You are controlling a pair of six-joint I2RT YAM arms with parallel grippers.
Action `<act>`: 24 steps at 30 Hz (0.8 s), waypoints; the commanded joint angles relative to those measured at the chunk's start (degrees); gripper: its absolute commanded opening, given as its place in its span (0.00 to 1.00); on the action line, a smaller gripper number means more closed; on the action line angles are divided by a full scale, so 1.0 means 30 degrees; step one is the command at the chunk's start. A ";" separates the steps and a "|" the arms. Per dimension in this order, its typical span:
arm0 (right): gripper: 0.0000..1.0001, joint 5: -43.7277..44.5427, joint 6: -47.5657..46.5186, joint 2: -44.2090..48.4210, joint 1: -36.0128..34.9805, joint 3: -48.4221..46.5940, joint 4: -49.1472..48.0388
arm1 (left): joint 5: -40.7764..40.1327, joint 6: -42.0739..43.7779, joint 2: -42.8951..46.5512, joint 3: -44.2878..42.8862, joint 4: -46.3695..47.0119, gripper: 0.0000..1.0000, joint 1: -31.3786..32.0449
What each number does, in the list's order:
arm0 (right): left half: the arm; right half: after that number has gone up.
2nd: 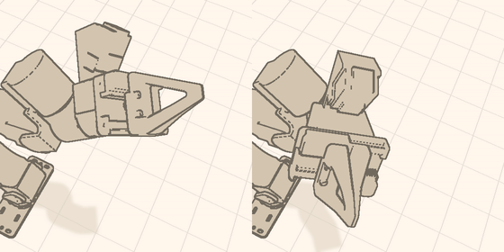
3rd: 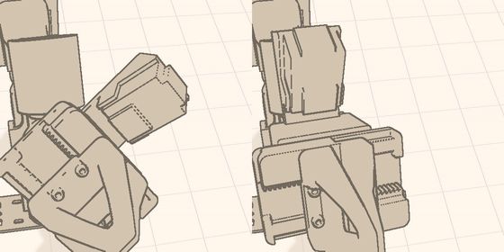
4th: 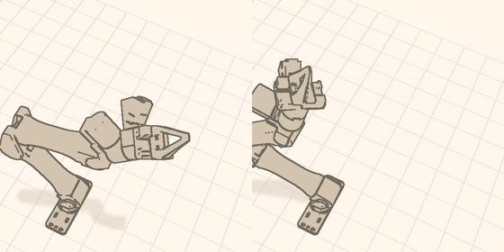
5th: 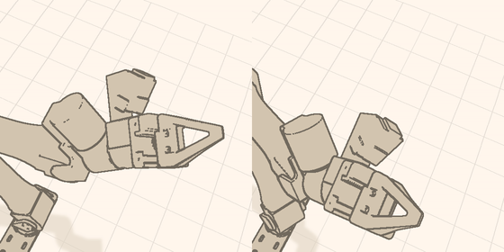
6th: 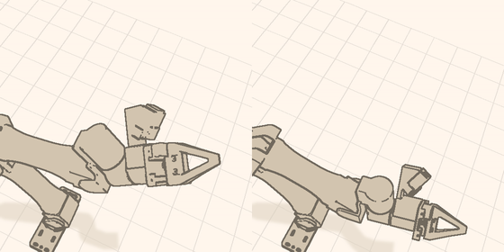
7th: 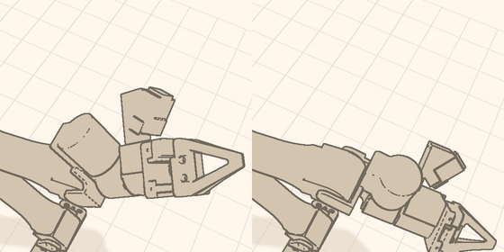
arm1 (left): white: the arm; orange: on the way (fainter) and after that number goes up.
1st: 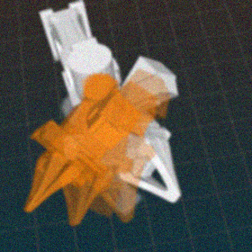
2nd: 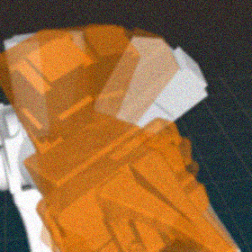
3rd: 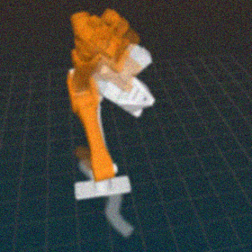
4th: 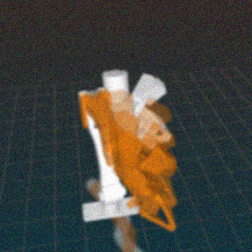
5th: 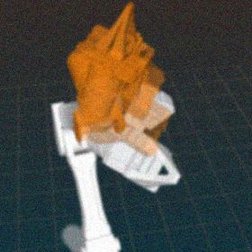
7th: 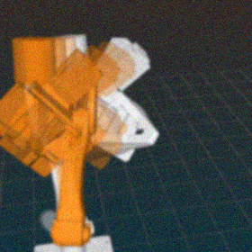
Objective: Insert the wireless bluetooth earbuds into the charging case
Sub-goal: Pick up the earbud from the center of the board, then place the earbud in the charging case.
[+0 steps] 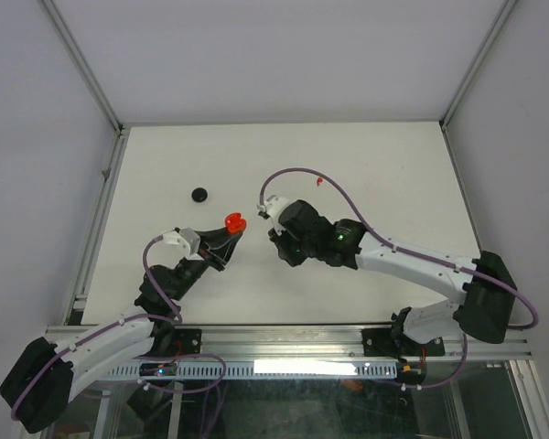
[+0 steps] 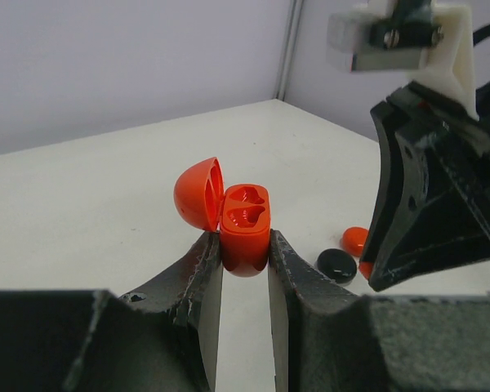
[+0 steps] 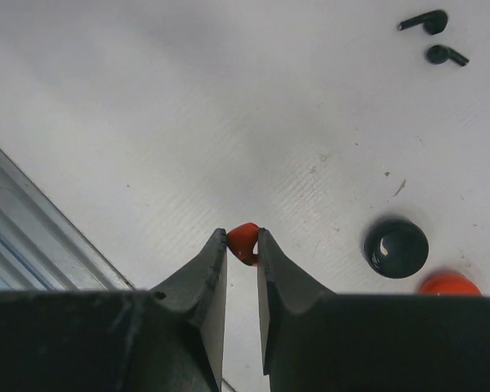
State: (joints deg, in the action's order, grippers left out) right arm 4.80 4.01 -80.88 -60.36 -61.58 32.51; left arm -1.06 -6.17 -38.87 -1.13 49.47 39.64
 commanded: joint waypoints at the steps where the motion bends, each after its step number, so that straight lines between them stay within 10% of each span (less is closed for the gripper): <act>1: 0.12 0.1031 0.3346 0.2639 0.0038 0.0142 -0.2432 | 0.1958 0.0880 -0.0422 0.0930 0.3156 0.00 -0.0158; 24: 0.08 -0.0929 0.7715 0.7133 -0.0182 0.4700 -1.5349 | 0.7798 0.4098 -0.5499 -0.0372 1.0024 0.00 -0.0147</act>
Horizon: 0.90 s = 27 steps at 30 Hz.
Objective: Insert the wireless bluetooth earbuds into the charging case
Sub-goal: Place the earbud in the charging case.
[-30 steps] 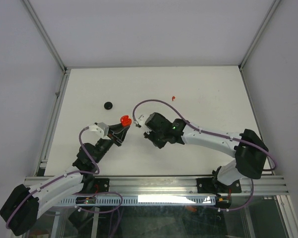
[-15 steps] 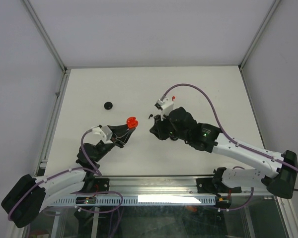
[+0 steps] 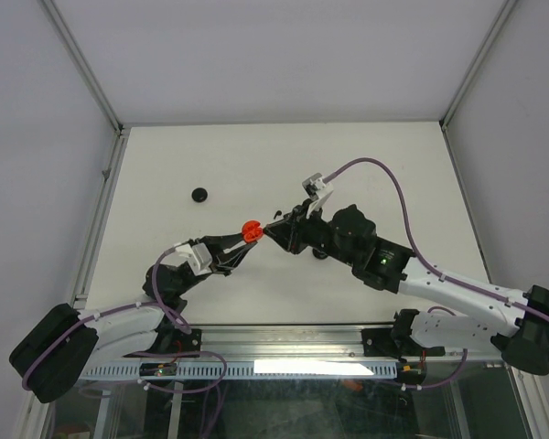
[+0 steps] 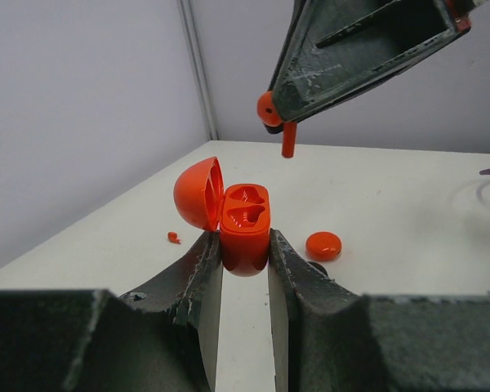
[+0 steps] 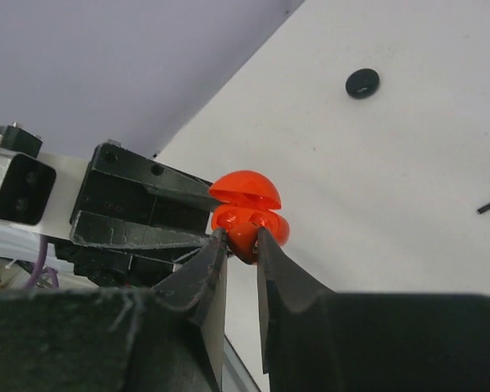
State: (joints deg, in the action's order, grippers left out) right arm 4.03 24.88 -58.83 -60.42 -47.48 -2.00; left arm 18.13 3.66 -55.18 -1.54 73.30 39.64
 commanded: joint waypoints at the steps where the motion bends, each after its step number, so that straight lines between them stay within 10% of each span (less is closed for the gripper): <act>1: 0.08 -0.0733 0.0743 -0.0312 -0.0194 0.0032 -0.4098 | 0.1450 0.0829 -0.0064 -0.0243 0.2177 0.00 -0.0150; 27: 0.07 -0.0878 0.1462 -0.1812 -0.0698 -0.0792 -0.2818 | 0.0259 -0.0337 0.0375 0.0096 0.3001 0.00 -0.0131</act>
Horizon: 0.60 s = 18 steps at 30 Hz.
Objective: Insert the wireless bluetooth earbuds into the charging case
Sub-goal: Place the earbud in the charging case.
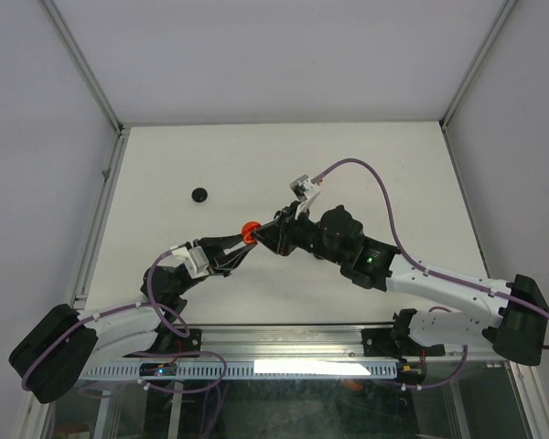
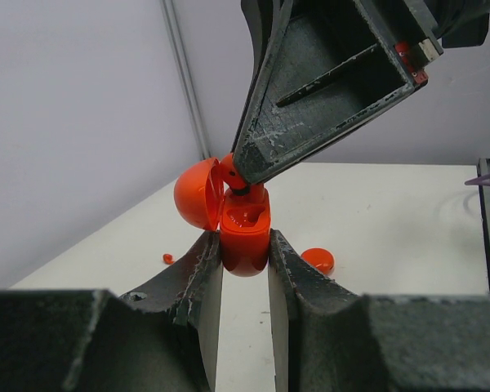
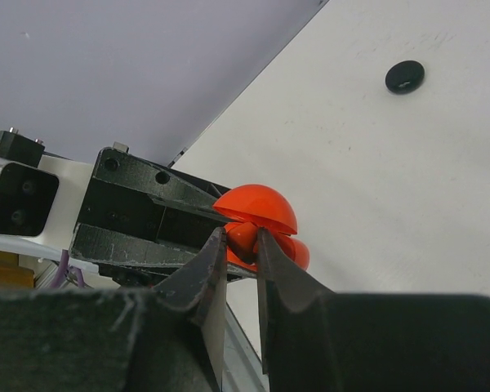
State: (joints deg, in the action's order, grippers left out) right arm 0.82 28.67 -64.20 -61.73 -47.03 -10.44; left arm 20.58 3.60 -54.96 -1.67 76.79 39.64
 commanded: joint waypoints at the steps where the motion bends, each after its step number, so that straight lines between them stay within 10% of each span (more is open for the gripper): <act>1: 0.07 0.0193 0.0202 -0.0118 -0.0311 -0.1087 0.0190 | -0.0564 -0.0345 0.0302 0.0095 0.1847 0.00 -0.0137; 18: 0.42 0.6898 -0.0661 -0.1608 -0.2115 -0.2742 0.2675 | -0.4018 0.1313 -0.0110 -0.0584 0.1243 0.00 0.1475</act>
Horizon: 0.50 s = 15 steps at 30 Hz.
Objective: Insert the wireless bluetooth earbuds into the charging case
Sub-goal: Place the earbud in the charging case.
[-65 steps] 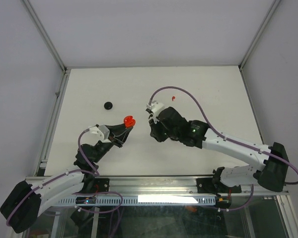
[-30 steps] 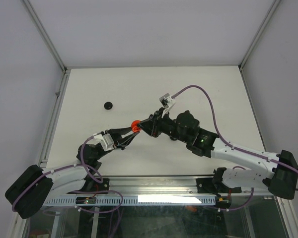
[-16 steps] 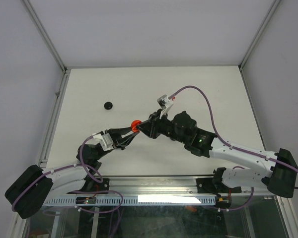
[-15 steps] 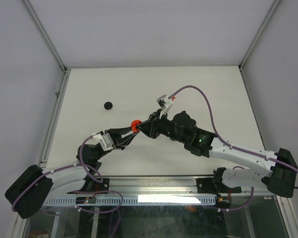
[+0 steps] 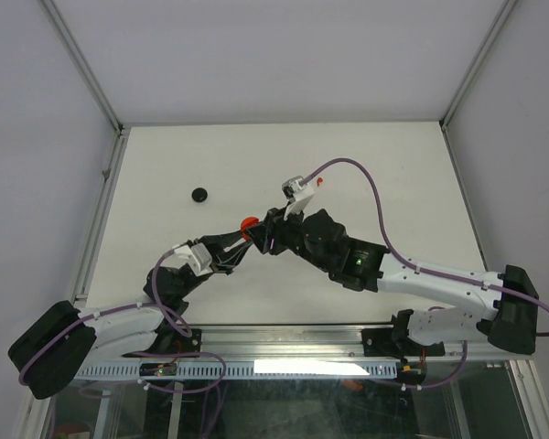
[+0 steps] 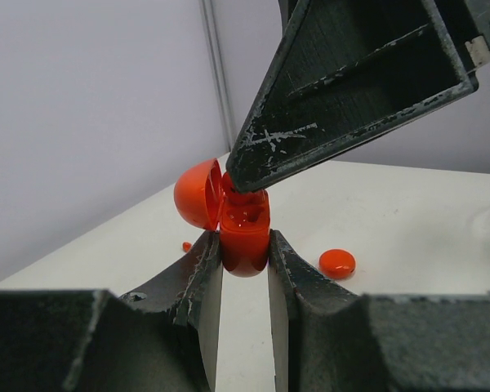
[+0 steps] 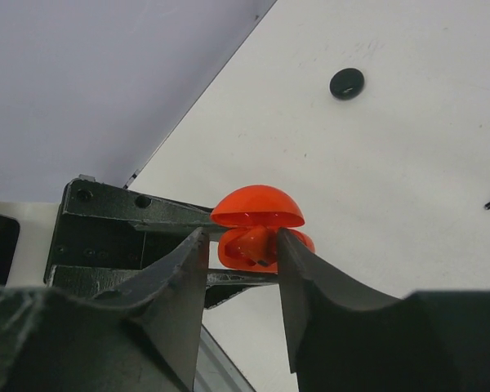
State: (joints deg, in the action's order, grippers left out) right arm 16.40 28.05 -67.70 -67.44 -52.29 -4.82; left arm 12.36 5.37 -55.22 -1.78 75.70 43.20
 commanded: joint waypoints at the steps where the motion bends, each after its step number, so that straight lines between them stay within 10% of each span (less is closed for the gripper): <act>1: 0.43 0.1782 -0.0472 -0.0454 -0.0246 -0.1021 0.0814 | -0.1454 0.0712 -0.0083 -0.0508 0.1735 0.00 0.0319; 15: 0.63 0.3227 -0.2265 -0.0424 -0.0291 -0.2245 0.1980 | -0.1720 0.0726 -0.0058 -0.0210 0.0370 0.00 0.0346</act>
State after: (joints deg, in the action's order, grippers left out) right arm 23.73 24.34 -69.06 -67.99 -54.04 0.80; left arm 7.31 6.13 -56.12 -1.80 75.37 43.57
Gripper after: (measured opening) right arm 0.599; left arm 0.251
